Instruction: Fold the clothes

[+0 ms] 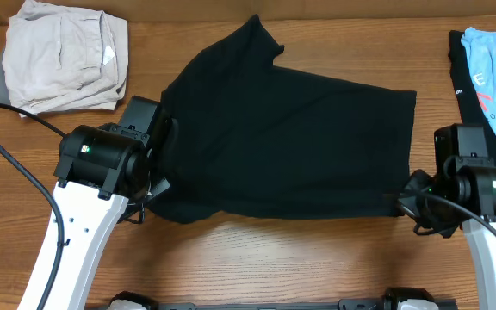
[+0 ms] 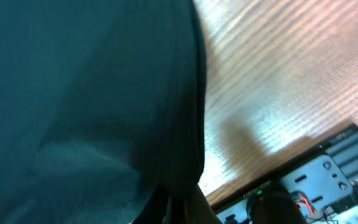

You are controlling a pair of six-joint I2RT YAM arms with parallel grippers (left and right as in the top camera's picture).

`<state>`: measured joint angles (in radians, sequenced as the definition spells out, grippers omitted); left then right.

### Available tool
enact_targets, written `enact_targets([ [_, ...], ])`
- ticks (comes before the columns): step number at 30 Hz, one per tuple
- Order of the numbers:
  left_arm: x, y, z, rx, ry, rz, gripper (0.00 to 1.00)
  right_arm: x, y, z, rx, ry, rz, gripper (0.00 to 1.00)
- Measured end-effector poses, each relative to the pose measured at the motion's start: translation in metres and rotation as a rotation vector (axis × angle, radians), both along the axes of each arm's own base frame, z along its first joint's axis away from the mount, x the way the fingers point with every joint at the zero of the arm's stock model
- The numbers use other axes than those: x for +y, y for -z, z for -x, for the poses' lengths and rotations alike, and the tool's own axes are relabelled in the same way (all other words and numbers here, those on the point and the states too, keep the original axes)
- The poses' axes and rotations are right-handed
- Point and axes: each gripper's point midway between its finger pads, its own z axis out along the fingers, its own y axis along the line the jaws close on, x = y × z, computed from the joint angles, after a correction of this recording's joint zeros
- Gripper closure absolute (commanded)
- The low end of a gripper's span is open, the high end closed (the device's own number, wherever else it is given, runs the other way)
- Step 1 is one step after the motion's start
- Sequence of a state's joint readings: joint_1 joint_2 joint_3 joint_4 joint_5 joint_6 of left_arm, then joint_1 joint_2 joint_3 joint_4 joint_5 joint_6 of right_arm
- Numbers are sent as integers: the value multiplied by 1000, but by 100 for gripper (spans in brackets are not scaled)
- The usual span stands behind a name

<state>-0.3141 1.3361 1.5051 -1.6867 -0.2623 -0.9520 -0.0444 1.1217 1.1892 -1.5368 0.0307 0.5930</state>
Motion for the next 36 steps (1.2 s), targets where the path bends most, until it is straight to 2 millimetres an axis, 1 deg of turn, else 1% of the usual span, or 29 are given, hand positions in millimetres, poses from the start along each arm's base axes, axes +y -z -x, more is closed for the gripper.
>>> enact_targets([
  [5,-5,-2,2,-14,16,7,96,-4,-7,-1,-59,37,17,96],
  [8,-7,-4,4,-25,19,16,96,-5,-9,-3,-70,45,21,96],
  [11,-15,-4,0,-44,28,43,96,-5,-9,-6,-83,48,20,96],
  [14,-28,4,-8,-73,58,71,96,-4,-10,-7,-89,55,17,96],
  [17,-37,19,-19,-98,69,87,96,-4,-10,-8,-93,61,16,96],
  [21,-39,36,-31,-128,59,88,96,-7,-11,-13,-112,84,22,96],
  [24,-36,40,-41,-158,44,72,94,-12,-12,-16,-129,135,43,96],
  [26,-33,40,-49,-181,28,61,95,-14,-12,-18,-139,161,50,96],
  [28,-30,41,-56,-197,13,53,96,-16,-10,-21,-149,187,54,96],
  [31,-30,45,-66,-205,3,47,96,-18,0,-24,-138,210,58,96],
  [35,-32,56,-76,-188,2,37,96,-19,17,-27,-94,215,67,96],
  [36,-34,60,-80,-187,1,36,96,-19,20,-30,-89,215,68,96],
])
